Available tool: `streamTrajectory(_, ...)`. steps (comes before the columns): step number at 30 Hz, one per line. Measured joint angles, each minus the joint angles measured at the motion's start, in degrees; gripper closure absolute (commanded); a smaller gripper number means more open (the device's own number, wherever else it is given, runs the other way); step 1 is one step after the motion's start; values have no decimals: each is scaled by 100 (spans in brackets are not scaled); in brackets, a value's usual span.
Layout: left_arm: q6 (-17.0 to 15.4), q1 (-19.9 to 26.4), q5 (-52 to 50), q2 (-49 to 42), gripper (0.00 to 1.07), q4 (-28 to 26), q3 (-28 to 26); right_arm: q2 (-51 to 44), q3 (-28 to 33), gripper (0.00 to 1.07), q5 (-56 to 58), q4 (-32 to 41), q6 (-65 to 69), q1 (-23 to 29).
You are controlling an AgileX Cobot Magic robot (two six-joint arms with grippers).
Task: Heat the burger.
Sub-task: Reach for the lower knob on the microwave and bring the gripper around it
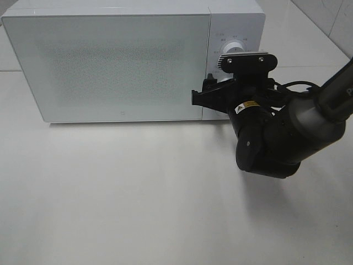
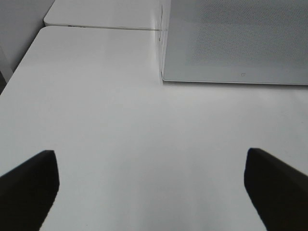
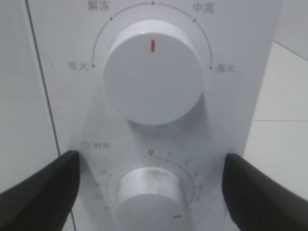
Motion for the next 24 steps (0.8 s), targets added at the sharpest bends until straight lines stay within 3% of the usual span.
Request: streamTrajectory(24, 0, 0, 0, 0, 6, -6, 0, 269, -6, 37, -11, -17, 0, -29)
